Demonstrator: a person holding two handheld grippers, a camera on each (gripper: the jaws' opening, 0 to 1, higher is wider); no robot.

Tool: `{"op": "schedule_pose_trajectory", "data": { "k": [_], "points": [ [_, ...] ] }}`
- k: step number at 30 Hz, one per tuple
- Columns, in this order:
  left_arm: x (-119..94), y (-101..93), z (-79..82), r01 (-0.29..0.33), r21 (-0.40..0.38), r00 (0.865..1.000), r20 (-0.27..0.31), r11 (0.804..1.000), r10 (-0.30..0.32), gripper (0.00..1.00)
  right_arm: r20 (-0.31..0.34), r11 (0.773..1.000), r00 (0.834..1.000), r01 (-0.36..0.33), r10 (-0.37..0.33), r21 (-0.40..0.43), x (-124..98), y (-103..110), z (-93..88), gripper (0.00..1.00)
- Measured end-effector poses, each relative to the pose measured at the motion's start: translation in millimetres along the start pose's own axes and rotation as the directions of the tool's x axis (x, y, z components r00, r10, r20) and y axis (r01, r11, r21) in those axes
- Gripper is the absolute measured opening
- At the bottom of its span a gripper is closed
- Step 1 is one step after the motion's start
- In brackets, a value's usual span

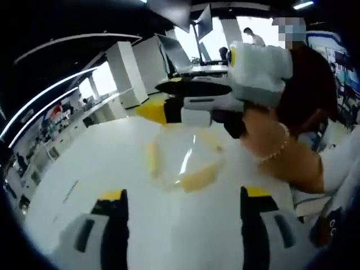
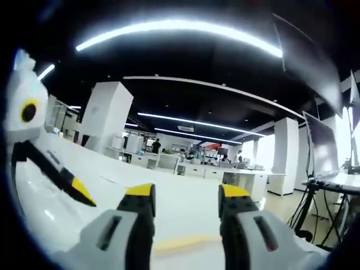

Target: Snap each plastic latch of the storage box into its locked position after aligning the lid with the box until every specified latch is closed and the lid sits flush.

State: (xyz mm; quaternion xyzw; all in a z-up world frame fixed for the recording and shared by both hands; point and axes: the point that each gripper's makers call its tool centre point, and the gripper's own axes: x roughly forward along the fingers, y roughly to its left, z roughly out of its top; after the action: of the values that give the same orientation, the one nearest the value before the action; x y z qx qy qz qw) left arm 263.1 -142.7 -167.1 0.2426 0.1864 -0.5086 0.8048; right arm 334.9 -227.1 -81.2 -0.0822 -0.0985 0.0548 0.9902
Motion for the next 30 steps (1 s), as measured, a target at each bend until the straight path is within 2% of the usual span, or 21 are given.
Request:
{"op": "schedule_pose_trajectory", "data": {
  "k": [3, 4, 5, 8, 11, 16, 25, 30],
  "points": [
    [11.4, -6.9, 0.4, 0.013, -0.015, 1.000, -0.014, 1.000, -0.014, 0.81, -0.002, 1.000, 1.000, 0.010, -0.010, 0.004, -0.5, -2.3, -0.7, 0.44],
    [25.8, -14.1, -7.4, 0.018, -0.033, 0.997, -0.072, 0.999, -0.020, 0.81, -0.014, 1.000, 1.000, 0.023, -0.022, 0.007, -0.5, -5.1, -3.2, 0.44],
    [29.6, -14.7, -10.1, 0.016, -0.032, 0.996, -0.092, 0.999, -0.019, 0.80, -0.020, 1.000, 0.999, 0.028, -0.028, 0.009, -0.4, -6.4, -4.7, 0.44],
    [42.3, -15.3, -14.2, 0.011, -0.052, 0.994, -0.111, 0.999, -0.017, 0.77, -0.020, 0.999, 0.999, 0.034, -0.034, 0.016, -0.5, -7.7, -5.6, 0.44],
    [53.2, -24.5, -19.0, 0.039, -0.105, 0.992, -0.118, 0.994, -0.051, 0.77, -0.011, 0.999, 0.999, 0.041, -0.041, 0.014, -1.0, -8.0, -4.3, 0.44],
    [63.6, -24.8, -28.9, 0.018, -0.116, 0.988, -0.150, 0.993, -0.036, 0.76, -0.020, 0.999, 0.999, 0.046, -0.046, 0.003, 0.1, -7.6, -6.9, 0.43],
    [67.5, -24.1, -38.9, 0.007, -0.140, 0.985, -0.170, 0.990, -0.031, 0.75, -0.031, 0.999, 0.998, 0.052, -0.051, 0.009, -0.3, -8.8, -10.6, 0.43],
    [66.8, -24.5, -37.1, 0.013, -0.155, 0.987, -0.157, 0.988, -0.038, 0.75, -0.037, 0.998, 0.998, 0.055, -0.054, 0.012, -1.1, -9.1, -11.1, 0.43]
  ]
}}
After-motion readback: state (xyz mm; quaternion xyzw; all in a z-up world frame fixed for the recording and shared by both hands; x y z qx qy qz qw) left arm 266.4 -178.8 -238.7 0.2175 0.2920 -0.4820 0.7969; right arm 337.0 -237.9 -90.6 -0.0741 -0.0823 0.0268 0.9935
